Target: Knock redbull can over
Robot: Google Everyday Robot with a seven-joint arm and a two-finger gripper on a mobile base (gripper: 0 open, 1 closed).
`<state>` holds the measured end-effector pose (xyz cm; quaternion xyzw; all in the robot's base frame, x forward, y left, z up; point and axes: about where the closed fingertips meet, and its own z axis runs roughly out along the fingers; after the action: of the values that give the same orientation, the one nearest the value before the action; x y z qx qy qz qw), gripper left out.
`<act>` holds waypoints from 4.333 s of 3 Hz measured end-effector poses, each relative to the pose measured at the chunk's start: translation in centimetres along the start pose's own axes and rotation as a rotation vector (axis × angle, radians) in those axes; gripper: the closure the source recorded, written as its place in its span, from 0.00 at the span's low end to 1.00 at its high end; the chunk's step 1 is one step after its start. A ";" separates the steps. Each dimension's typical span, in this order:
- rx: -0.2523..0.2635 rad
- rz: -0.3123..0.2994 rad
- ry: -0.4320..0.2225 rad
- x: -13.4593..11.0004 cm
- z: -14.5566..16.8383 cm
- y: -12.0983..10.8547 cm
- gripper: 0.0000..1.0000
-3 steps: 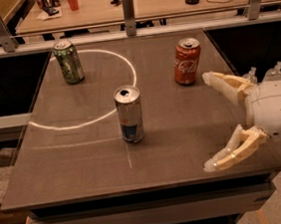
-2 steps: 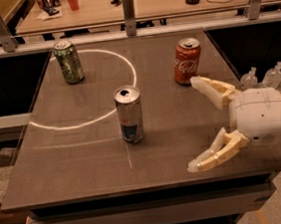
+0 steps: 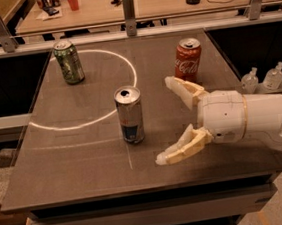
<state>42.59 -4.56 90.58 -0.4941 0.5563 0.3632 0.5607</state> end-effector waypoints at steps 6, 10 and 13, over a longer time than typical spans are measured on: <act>-0.079 0.096 -0.045 1.0 9.5 -0.3 0.41; -0.098 -0.412 -0.038 -7.7 8.7 -2.3 1.00; -0.435 -0.880 0.379 -4.8 9.1 -0.6 1.00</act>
Offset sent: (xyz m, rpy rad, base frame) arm 0.0290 0.0649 -0.0270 0.0940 0.1169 0.0318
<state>45.06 4.71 94.40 -0.8430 0.2997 0.1047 0.4343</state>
